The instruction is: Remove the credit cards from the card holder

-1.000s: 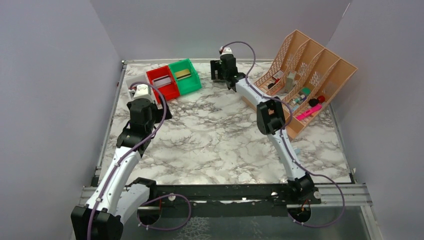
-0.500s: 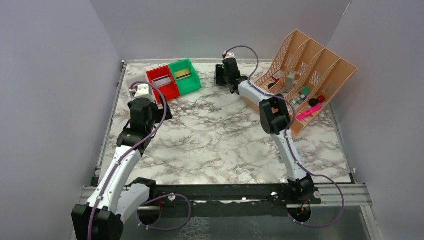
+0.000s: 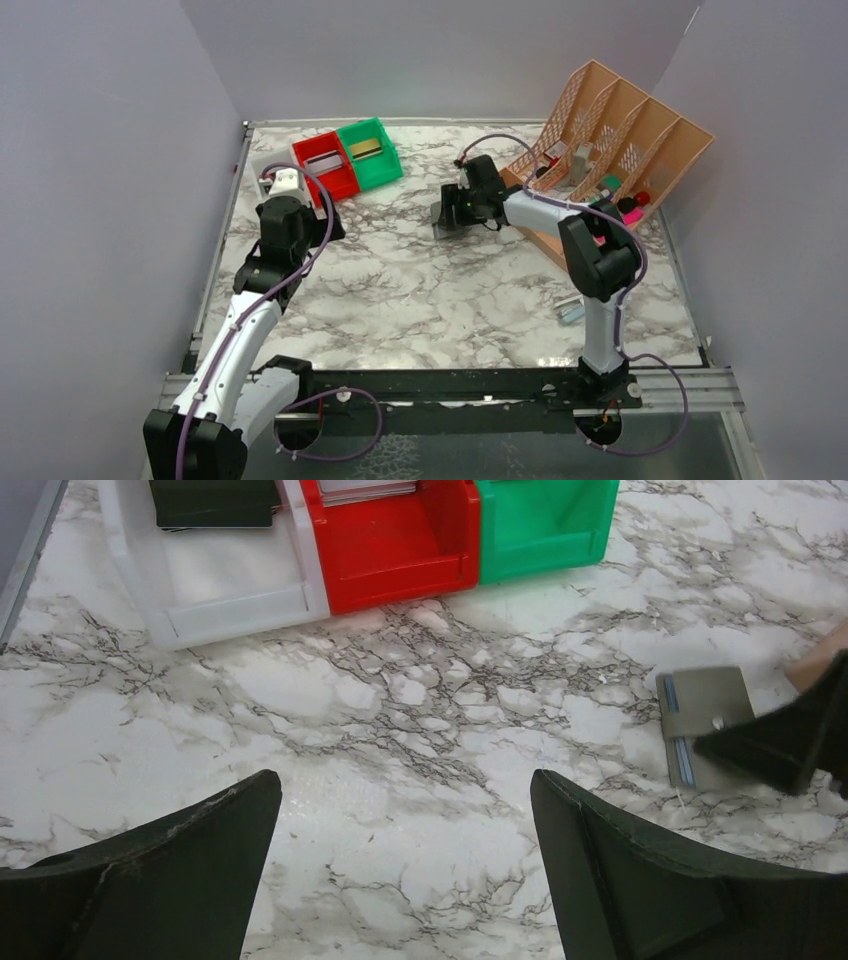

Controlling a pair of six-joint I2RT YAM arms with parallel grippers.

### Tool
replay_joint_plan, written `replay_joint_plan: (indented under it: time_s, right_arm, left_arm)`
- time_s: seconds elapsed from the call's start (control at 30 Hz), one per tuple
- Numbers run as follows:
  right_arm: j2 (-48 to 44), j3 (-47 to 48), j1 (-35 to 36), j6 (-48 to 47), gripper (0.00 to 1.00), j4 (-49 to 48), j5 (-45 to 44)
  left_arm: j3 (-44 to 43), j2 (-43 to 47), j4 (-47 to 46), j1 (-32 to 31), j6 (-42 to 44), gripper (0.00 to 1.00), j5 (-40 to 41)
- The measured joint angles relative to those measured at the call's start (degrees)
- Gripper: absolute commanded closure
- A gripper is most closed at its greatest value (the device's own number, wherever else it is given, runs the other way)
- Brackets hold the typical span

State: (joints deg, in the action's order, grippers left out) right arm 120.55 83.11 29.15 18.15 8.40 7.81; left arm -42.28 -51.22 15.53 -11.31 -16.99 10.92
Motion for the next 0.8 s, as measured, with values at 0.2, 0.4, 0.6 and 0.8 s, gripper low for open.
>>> replay_joint_plan:
  time_s: [0.2, 0.4, 0.6, 0.8]
  right_arm:
    - [-16.37, -18.29, 5.14, -0.85, 0.21, 5.55, 2.56]
    - [-30.58, -25.99, 6.4, -1.73, 0.19, 8.66, 3.41]
    - [-34.32, -26.03, 6.03, -1.16, 0.2, 8.31, 3.32]
    - [-35.74, -28.28, 6.03, 1.22, 0.21, 6.05, 3.72]
  left_arm:
    - [0.0, 0.02, 0.57, 0.22, 1.92, 0.01, 0.07]
    - [0.0, 0.04, 0.59, 0.5, 2.67, 0.01, -0.04]
    - [0.0, -1.81, 0.33, 0.7, 2.05, 0.01, -0.48]
    - [-2.6, -11.06, -0.04, 0.74, -2.47, 0.02, -1.03]
